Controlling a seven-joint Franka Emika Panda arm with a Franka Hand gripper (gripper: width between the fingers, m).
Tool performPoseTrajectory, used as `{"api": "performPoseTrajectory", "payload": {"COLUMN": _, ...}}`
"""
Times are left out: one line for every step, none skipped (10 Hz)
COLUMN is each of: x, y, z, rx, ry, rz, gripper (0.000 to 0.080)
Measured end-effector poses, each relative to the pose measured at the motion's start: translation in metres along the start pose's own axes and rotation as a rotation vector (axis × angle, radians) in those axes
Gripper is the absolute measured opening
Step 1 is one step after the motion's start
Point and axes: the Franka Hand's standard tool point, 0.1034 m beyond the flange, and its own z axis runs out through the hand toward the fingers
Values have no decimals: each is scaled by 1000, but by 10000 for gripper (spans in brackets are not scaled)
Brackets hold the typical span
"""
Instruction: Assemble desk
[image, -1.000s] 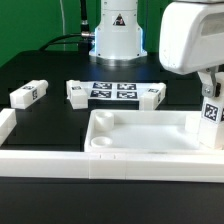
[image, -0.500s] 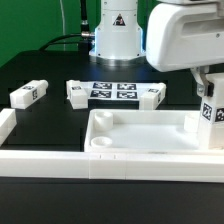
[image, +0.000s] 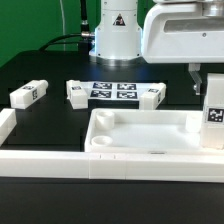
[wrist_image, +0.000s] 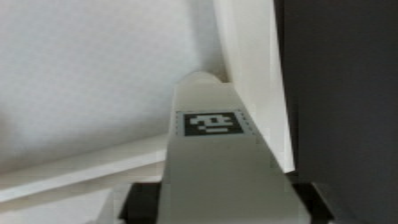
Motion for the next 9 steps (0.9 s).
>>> {"api": "performPoseTrajectory", "payload": {"x": 0, "y": 0, "z": 0, "rx": 3, "ry": -1, "rz": 43, "gripper": 290}}
{"api": "performPoseTrajectory", "payload": {"x": 0, "y": 1, "z": 0, "rx": 4, "ry": -1, "rz": 133, "gripper": 290}}
{"api": "performPoseTrajectory", "payload": {"x": 0, "y": 1, "z": 0, "rx": 4, "ry": -1, "rz": 215, "gripper": 290}}
{"api": "performPoseTrajectory", "payload": {"x": 0, "y": 1, "z": 0, "rx": 4, "ry": -2, "rz": 288, "gripper": 290}}
{"api": "performPoseTrajectory", "payload": {"x": 1, "y": 1, "z": 0, "rx": 5, "ry": -2, "rz": 349, "gripper": 290}}
{"api": "performPoseTrajectory", "payload": {"x": 1, "y": 1, "z": 0, "rx": 8, "ry": -4, "rz": 384, "gripper": 290}}
{"api": "performPoseTrajectory", "payload": {"x": 1, "y": 1, "z": 0, "rx": 12, "ry": -7, "rz": 466, "gripper": 290}}
{"api": "performPoseTrajectory", "payload": {"x": 1, "y": 1, "z": 0, "rx": 12, "ry": -9, "rz": 536, "gripper": 290}}
{"api": "performPoseTrajectory", "payload": {"x": 1, "y": 1, "z": 0, "rx": 13, "ry": -10, "rz": 590, "gripper": 290}}
